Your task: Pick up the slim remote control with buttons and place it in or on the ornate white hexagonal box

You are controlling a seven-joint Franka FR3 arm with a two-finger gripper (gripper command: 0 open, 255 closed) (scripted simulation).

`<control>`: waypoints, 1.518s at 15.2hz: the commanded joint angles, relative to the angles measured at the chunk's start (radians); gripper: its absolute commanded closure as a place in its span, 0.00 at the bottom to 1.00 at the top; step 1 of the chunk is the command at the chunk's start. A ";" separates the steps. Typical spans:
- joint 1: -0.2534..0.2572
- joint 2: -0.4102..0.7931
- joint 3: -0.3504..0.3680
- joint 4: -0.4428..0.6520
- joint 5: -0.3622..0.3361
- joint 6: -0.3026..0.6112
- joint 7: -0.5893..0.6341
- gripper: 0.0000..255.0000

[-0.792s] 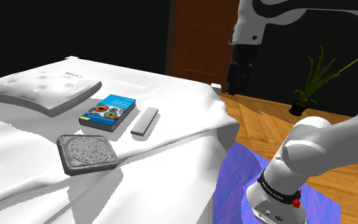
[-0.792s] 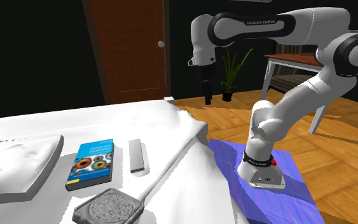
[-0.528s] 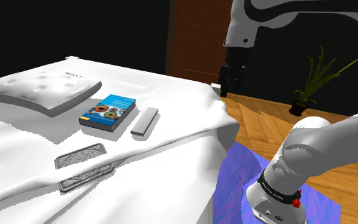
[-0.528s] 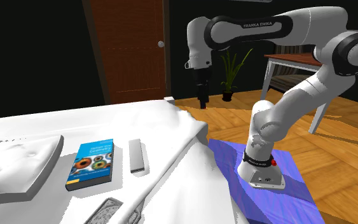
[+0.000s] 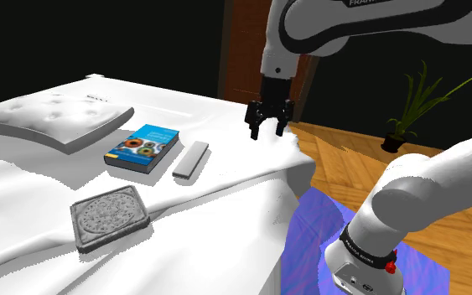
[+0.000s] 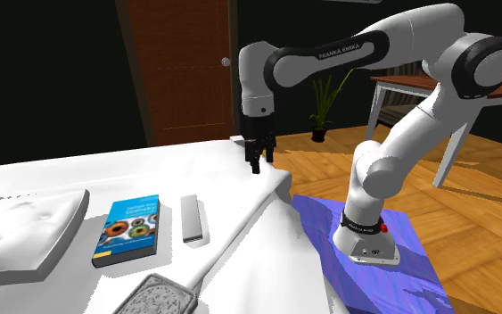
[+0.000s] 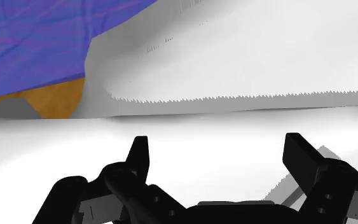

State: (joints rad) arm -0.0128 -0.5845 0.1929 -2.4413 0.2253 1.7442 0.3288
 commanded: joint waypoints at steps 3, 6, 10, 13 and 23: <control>-0.018 0.125 0.085 0.034 0.010 0.130 0.157 0.00; -0.037 0.234 0.142 0.082 -0.009 0.214 0.278 0.00; -0.063 0.391 0.206 0.167 -0.073 0.308 0.452 0.00; -0.076 0.516 0.238 0.246 -0.147 0.360 0.591 0.00; -0.041 0.821 0.224 0.455 -0.361 0.441 0.906 0.00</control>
State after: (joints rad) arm -0.0558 0.2240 0.4198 -1.9871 -0.1274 2.1745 1.2270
